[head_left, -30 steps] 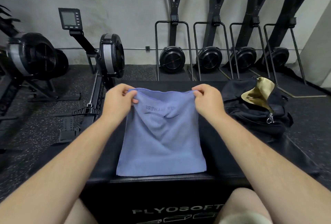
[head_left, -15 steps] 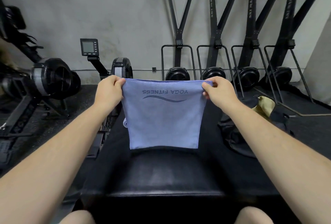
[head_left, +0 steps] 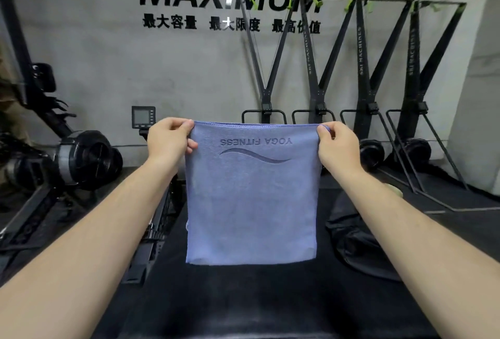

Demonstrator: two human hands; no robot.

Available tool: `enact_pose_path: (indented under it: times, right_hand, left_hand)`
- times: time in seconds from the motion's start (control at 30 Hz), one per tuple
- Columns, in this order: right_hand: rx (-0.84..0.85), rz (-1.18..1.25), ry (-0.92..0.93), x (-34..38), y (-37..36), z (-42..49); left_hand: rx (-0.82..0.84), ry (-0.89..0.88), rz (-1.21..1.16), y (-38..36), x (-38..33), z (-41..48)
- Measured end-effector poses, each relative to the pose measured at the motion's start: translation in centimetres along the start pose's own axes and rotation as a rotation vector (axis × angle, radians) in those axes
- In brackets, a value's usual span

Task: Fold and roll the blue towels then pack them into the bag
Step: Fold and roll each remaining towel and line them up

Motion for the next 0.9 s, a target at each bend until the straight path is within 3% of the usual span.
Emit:
enact_pose_path:
  times: [0.43, 0.63, 0.9]
  right_hand:
    - [0.084, 0.016, -0.213, -7.2, -3.9, 1.3]
    - [0.038, 0.158, -0.258, -7.6, -4.2, 1.8]
    - [0.104, 0.005, -0.531, -17.8, -3.2, -12.5]
  left_hand:
    - [0.084, 0.155, -0.053, -5.3, 7.8, 1.1]
    - [0.066, 0.191, -0.242, -6.5, 8.9, 1.6]
    - [0.114, 0.330, 0.068, -6.4, 20.7, -11.1]
Point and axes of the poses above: each hand's wrist, its own z-axis towards the middle knuckle, its own y-axis out of the back of the hand, x = y × z, the point moved 1 cm from there along z, towards the middle knuckle, and after that the axes turned 6 degrees about z, right-handed, at the moved point
